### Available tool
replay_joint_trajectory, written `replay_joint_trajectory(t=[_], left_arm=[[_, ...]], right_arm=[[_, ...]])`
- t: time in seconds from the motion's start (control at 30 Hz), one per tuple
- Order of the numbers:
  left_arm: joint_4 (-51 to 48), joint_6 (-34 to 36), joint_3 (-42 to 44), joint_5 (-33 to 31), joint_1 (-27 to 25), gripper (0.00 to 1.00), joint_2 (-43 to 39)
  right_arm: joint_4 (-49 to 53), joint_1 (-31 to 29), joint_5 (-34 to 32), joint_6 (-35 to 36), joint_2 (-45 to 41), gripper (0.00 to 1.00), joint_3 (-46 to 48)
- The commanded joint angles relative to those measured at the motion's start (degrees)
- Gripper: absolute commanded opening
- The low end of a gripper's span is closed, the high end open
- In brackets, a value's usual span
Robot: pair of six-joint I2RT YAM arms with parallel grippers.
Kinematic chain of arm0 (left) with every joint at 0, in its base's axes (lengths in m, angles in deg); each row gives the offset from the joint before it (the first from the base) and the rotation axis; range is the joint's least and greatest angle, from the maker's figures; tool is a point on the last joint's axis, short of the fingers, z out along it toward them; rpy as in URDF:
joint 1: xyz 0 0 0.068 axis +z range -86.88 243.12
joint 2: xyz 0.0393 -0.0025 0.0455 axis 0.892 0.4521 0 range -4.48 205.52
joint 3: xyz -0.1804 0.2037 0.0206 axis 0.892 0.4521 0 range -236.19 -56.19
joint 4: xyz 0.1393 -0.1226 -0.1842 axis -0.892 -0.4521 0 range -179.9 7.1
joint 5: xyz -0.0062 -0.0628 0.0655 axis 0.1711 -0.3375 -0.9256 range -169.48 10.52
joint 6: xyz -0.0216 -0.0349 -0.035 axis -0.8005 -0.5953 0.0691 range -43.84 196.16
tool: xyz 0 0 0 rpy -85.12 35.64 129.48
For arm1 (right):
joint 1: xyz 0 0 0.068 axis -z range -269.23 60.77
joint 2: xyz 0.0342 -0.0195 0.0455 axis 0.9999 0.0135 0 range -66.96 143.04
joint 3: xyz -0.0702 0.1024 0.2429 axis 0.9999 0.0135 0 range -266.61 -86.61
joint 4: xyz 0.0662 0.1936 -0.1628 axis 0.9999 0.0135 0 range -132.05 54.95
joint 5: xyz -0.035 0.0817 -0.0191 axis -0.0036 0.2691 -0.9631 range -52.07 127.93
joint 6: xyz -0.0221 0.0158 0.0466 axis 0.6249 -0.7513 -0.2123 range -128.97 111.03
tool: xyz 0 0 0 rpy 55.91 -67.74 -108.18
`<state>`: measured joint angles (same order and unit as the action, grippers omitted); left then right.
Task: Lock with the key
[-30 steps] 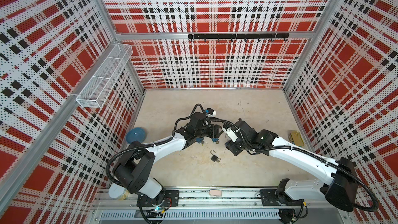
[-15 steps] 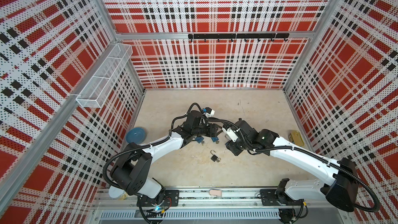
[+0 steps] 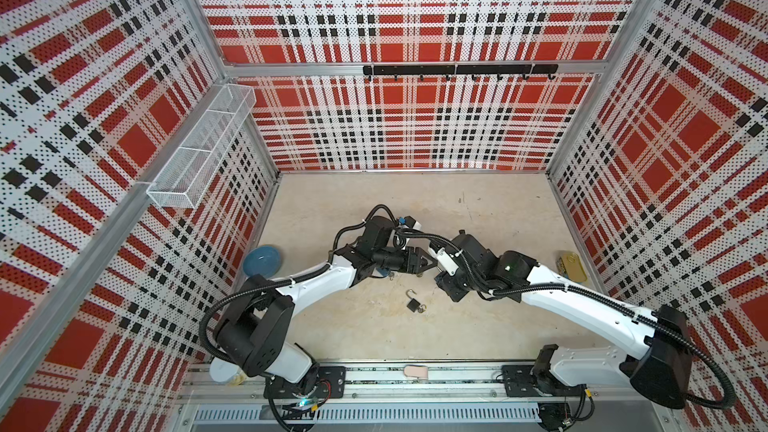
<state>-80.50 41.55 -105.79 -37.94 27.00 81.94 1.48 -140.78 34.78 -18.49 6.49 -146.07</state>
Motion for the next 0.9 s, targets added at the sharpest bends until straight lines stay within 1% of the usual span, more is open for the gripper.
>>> replay_joint_trajectory(t=[0.0,0.17,0.33,0.53,0.67,0.87], left_arm=[[-0.03,-1.34,-2.40,1.66,-0.66,0.53,1.02],[2.50,-3.09,-2.75,2.75,-1.30,0.50,2.42],[2.80,-3.34,-3.31,3.11,-1.95,0.47,3.68],[4.73,-4.57,-3.40,3.65,-2.11,0.41,3.94],[5.34,-5.02,-3.71,4.20,-2.12,0.39,4.17],[5.96,-5.47,-4.29,4.65,-2.40,0.33,4.89]], right_arm=[[-1.41,-0.47,-1.12,1.17,-0.36,0.31,-2.16],[-1.34,-0.76,-1.36,1.26,0.07,0.30,-2.56],[-1.34,-1.00,-1.73,1.17,-0.02,0.30,-2.76],[-1.30,-1.02,-1.89,1.08,0.11,0.30,-2.65],[-1.28,-1.14,-1.97,1.11,0.28,0.30,-2.71],[-1.25,-1.34,-2.27,1.21,0.36,0.29,-2.78]])
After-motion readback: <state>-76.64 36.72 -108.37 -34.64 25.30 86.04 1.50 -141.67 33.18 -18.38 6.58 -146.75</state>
